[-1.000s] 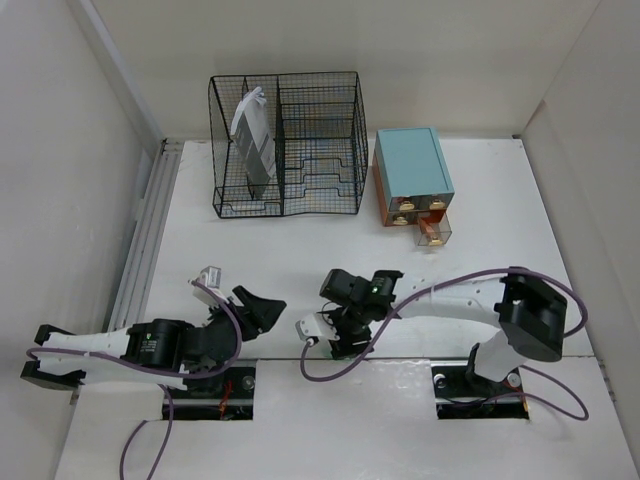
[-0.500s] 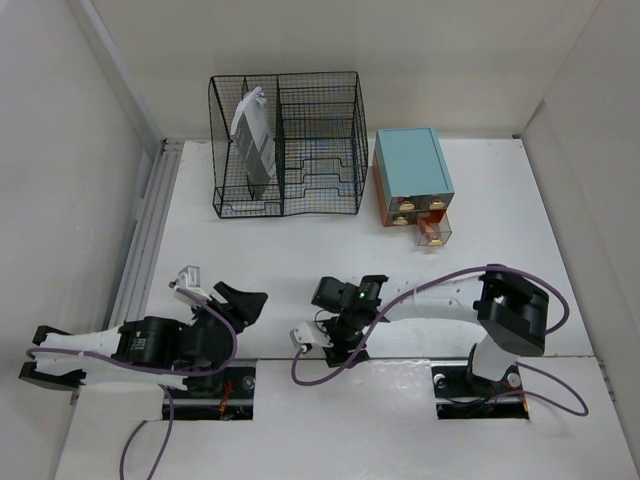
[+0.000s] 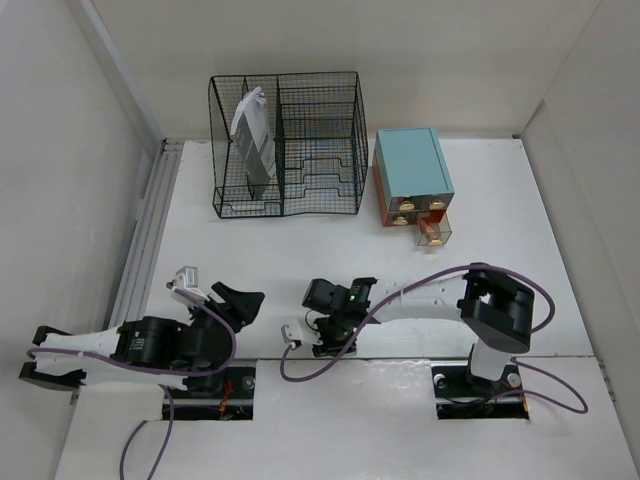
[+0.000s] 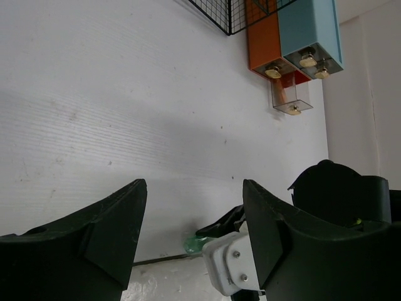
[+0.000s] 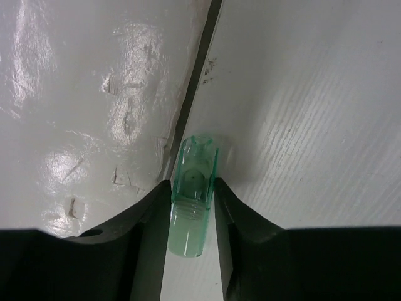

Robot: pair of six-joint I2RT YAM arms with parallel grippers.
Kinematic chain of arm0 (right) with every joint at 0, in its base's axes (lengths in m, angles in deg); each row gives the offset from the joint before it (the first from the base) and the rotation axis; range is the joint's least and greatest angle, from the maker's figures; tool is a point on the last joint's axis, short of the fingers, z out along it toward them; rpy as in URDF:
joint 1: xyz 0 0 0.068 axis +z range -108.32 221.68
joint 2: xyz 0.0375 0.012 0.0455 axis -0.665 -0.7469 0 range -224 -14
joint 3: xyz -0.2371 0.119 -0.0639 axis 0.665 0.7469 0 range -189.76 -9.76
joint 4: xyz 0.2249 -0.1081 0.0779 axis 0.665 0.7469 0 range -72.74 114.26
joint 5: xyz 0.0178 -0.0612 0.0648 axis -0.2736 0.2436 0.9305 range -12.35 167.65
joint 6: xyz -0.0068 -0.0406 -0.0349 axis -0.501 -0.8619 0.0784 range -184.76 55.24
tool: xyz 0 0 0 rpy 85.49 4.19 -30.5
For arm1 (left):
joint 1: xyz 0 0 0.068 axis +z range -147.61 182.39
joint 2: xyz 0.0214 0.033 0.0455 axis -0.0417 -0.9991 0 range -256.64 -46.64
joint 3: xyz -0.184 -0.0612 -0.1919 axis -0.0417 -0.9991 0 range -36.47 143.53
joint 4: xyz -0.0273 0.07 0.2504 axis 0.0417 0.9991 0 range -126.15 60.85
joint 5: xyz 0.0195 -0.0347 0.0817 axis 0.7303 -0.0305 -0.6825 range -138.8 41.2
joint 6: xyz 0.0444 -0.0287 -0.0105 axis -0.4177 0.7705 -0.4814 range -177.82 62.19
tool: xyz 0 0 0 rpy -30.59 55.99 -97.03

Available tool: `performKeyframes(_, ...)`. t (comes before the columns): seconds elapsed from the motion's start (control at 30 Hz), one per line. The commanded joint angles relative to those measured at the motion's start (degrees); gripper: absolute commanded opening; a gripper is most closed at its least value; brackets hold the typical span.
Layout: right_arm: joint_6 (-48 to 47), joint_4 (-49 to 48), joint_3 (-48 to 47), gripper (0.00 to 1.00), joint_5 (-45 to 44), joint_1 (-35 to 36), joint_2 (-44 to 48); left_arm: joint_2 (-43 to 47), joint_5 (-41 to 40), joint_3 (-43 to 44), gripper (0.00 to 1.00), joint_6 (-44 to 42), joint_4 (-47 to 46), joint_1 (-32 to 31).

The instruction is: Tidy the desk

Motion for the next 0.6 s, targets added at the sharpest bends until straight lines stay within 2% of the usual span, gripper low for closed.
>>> performKeyframes(0.0,2.13,-1.53,-0.29,0.37,-3.85,0.47,-2.65,1.03,-6.81,2.08,0.60,12.79,2.68,-0.08)
performKeyframes(0.13,2.66,-3.45,0.42,0.30,-6.92,1.78,-3.18,1.03,-6.81,2.08,0.60,11.75,2.15,-0.08)
performKeyframes(0.17,3.19,-3.46,0.42,0.24,-6.93,1.79,-3.18,1.55,-6.81,2.08,0.60,11.74,2.15,-0.08)
performKeyframes(0.23,3.72,-3.46,0.42,0.19,-9.56,1.79,-3.97,1.56,-6.81,2.08,0.60,11.74,2.15,-0.08)
performKeyframes(0.47,5.30,-5.22,-1.16,0.15,-20.37,1.79,-4.58,2.09,-6.28,2.08,0.60,10.69,1.10,-0.08)
performKeyframes(0.57,5.30,-5.22,-2.65,0.14,-21.43,-1.46,-3.97,2.09,-6.28,1.56,0.60,10.16,1.09,-0.08)
